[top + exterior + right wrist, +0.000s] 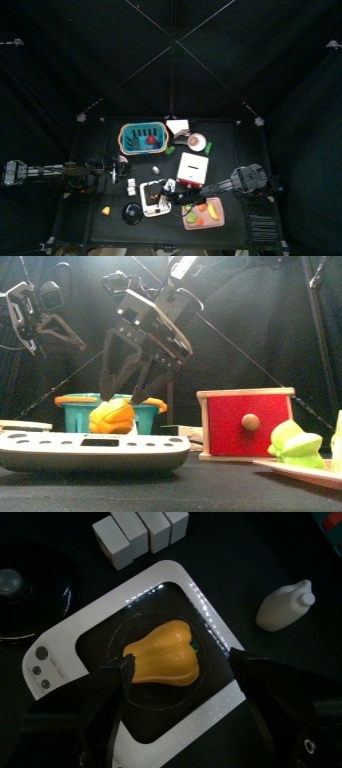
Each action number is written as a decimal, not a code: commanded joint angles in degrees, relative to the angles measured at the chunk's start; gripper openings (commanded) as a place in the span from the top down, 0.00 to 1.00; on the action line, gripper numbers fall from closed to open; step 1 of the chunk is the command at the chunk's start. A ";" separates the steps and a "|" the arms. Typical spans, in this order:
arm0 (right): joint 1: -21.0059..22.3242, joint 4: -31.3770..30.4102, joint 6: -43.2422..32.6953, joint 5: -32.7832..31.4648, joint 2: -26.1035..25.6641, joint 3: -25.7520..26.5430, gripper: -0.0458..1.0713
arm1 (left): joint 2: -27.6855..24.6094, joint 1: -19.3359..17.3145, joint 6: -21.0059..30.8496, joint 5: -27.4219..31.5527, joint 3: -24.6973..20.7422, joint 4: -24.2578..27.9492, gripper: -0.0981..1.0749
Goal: Grab squash
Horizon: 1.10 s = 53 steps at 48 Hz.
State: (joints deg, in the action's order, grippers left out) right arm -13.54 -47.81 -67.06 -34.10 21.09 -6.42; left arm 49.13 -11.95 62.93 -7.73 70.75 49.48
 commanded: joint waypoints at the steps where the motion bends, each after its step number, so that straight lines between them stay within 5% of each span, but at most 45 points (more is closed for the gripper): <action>1: -0.53 0.00 0.00 0.18 -1.49 1.85 0.04 | -0.09 -0.18 -0.09 -0.18 -0.88 -0.18 0.54; 53: -0.70 -0.26 0.26 0.44 2.02 1.49 0.07 | -0.09 -0.18 -0.09 0.00 -0.79 -0.26 0.54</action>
State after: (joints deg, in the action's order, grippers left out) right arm -14.41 -47.99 -66.88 -33.75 24.61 -6.06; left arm 49.13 -12.04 62.93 -7.56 70.75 49.31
